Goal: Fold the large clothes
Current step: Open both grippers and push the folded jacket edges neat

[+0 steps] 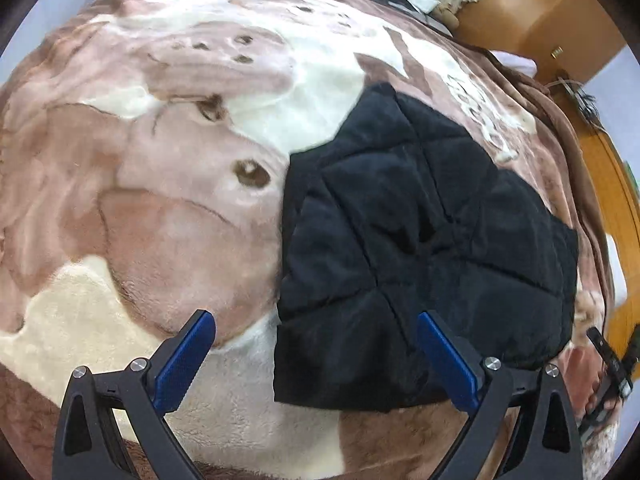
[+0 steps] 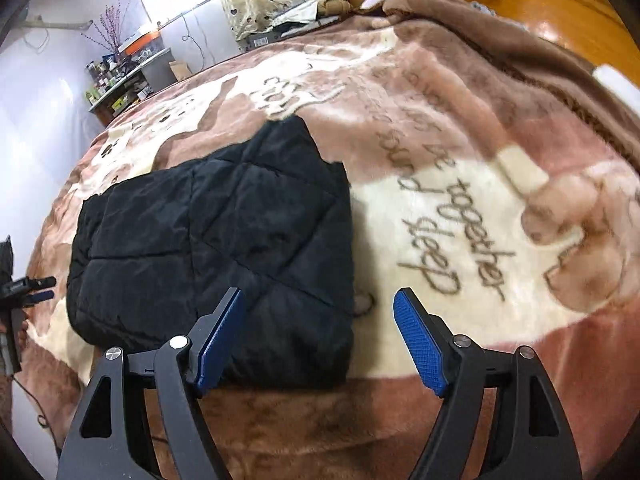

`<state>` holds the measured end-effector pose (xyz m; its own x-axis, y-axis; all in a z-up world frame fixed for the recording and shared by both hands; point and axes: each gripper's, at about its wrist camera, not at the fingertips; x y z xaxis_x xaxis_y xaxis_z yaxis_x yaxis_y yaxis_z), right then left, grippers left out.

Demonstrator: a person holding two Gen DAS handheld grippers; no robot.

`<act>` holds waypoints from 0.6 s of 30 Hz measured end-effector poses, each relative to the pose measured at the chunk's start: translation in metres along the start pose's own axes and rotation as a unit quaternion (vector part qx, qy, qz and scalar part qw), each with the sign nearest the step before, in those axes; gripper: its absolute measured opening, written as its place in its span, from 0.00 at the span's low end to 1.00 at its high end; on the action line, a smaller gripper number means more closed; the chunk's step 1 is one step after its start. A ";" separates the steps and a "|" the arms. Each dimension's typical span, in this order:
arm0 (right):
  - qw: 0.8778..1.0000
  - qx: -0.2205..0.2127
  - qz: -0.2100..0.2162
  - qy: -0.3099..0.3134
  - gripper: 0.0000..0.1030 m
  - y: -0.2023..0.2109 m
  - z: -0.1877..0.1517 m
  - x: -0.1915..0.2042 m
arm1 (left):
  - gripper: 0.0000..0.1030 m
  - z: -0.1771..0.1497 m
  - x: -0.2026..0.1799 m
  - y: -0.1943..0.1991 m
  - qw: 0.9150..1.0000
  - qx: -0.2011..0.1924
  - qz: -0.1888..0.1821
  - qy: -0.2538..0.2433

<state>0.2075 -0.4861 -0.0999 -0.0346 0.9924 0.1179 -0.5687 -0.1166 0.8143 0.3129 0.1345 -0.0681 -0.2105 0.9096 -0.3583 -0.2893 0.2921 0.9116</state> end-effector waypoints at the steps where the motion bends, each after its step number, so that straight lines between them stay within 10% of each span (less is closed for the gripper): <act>1: 1.000 0.003 0.009 -0.007 0.74 -0.002 -0.002 -0.003 | 0.99 -0.001 0.004 -0.002 1.000 0.008 -0.014 0.000; 18: 0.994 0.030 0.108 -0.012 0.75 -0.060 0.002 -0.014 | 0.99 0.008 -0.007 -0.071 0.995 0.072 -0.072 -0.008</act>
<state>0.2440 -0.4932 -0.1490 -0.1301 0.9431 0.3060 -0.5008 -0.3289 0.8007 0.3421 0.1100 -0.1291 -0.1618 0.8595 -0.4849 -0.1776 0.4580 0.8710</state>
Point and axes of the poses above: each gripper's, at about its wrist camera, not at the fingertips, and y roughly against the way its jaws point, x to its left, z to its top, and after that the axes turned 14 degrees about y, right-handed
